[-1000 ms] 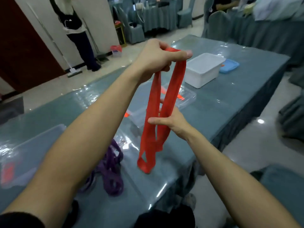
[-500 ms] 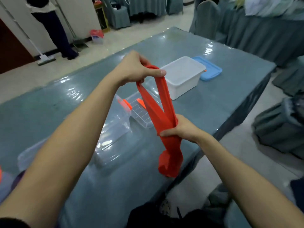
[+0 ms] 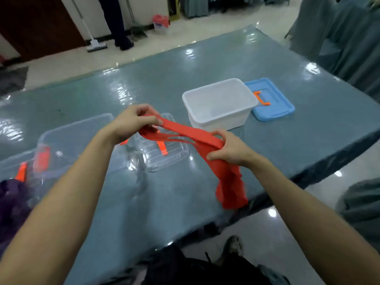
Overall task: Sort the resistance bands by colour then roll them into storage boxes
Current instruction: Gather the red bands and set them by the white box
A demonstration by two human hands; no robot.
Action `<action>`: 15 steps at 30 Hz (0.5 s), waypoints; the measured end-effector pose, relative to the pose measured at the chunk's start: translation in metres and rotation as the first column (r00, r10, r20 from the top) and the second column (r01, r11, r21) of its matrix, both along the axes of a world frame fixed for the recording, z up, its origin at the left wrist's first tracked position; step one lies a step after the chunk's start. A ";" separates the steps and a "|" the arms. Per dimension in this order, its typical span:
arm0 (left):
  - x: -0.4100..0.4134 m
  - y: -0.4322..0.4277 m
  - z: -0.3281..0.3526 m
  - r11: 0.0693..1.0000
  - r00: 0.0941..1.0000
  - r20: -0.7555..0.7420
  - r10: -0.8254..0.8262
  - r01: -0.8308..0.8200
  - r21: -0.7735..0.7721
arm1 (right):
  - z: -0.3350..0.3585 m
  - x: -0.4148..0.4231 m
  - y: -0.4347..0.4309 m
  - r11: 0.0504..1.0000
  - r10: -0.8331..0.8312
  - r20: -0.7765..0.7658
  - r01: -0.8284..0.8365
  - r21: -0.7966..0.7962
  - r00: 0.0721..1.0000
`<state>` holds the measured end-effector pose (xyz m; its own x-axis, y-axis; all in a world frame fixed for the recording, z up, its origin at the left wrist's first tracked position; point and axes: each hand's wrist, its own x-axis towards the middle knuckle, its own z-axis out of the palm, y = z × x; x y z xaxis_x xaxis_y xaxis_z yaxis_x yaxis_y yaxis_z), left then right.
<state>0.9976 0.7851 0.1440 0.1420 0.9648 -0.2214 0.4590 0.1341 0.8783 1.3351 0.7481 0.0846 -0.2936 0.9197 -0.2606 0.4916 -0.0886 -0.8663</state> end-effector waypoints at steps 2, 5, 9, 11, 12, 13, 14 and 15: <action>0.021 -0.004 -0.016 0.998 0.998 0.003 0.060 -0.060 -0.027 | -0.005 0.024 0.013 0.997 0.078 0.077 -0.078 -0.007 0.994; 0.044 -0.013 -0.041 0.995 0.993 -0.103 0.050 -0.059 -0.083 | 0.002 0.047 0.037 0.993 0.113 0.025 -0.113 -0.018 0.993; 0.091 -0.028 -0.075 0.962 0.925 -0.313 -0.213 0.144 -0.231 | 0.009 0.052 0.061 0.981 0.189 0.053 -0.186 -0.058 0.981; 0.122 -0.029 -0.081 0.938 0.938 -0.200 -0.284 0.228 -0.260 | 0.006 0.057 0.072 0.976 0.210 0.120 -0.201 -0.083 0.970; 0.138 -0.027 -0.085 0.941 0.950 -0.135 -0.282 0.246 -0.232 | 0.005 0.061 0.078 0.974 0.220 0.159 -0.207 -0.094 0.962; 0.153 -0.023 -0.088 0.958 0.964 -0.097 -0.246 0.226 -0.177 | 0.005 0.065 0.083 0.971 0.229 0.190 -0.211 -0.110 0.955; 0.168 -0.018 -0.091 0.978 0.977 -0.102 -0.189 0.178 -0.110 | 0.006 0.070 0.088 0.970 0.233 0.211 -0.210 -0.125 0.949; 0.181 -0.013 -0.094 0.993 0.983 -0.136 -0.120 0.117 -0.032 | 0.007 0.076 0.092 0.969 0.231 0.226 -0.204 -0.137 0.946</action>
<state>1.1782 0.7726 0.0497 0.2217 0.9371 -0.2696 0.5893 0.0915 0.8027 1.4112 0.8403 0.0918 -0.4001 0.8017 -0.4440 0.7008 -0.0446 -0.7119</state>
